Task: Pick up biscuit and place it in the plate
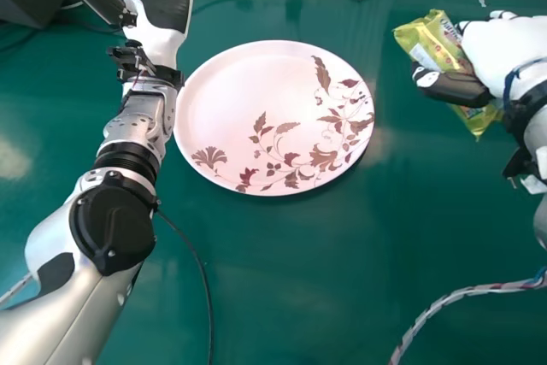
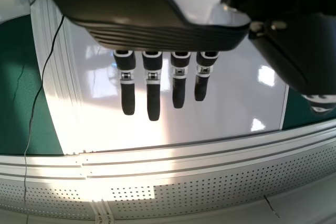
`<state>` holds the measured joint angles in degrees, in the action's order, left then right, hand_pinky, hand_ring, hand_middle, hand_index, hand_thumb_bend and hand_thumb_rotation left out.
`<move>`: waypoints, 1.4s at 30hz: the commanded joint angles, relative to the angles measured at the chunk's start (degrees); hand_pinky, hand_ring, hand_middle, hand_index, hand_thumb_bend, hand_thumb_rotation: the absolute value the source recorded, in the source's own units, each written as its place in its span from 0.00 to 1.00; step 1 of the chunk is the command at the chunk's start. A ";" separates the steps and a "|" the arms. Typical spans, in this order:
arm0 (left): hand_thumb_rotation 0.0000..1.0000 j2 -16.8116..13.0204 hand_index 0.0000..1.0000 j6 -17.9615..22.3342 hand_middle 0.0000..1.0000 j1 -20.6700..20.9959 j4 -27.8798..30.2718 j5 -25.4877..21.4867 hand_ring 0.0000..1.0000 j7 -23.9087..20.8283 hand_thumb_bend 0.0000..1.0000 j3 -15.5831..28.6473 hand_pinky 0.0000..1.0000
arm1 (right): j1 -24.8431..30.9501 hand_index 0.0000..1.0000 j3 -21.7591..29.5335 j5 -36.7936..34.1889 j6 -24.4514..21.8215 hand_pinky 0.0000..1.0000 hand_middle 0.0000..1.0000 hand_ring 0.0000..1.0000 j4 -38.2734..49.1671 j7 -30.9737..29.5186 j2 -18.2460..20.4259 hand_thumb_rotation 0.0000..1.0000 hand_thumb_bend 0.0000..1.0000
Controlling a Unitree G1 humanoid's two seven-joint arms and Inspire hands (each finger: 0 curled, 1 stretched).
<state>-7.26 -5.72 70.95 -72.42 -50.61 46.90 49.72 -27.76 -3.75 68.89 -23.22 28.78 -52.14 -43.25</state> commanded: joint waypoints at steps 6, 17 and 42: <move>0.72 0.12 0.96 0.50 0.93 0.84 -0.17 0.37 0.81 0.23 1.00 -0.55 0.81 | -2.40 0.55 0.91 2.30 0.53 0.31 0.49 0.41 2.21 -2.94 0.99 0.00 0.46; 0.70 0.05 0.95 0.17 0.92 0.84 -0.26 0.25 0.81 0.57 1.00 -0.49 0.82 | -4.36 0.55 0.77 2.71 1.96 0.31 0.49 0.41 2.41 -3.47 2.55 0.00 0.46; 0.66 0.19 0.96 0.49 0.89 0.83 -0.29 0.64 0.80 0.69 1.00 -0.79 0.80 | -5.50 0.54 0.33 0.55 8.17 0.31 0.48 0.41 -1.80 6.98 6.79 0.00 0.46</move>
<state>-7.22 -5.51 70.95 -72.42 -50.47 47.14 49.69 -32.61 -3.57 69.93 -15.53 27.17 -46.71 -36.58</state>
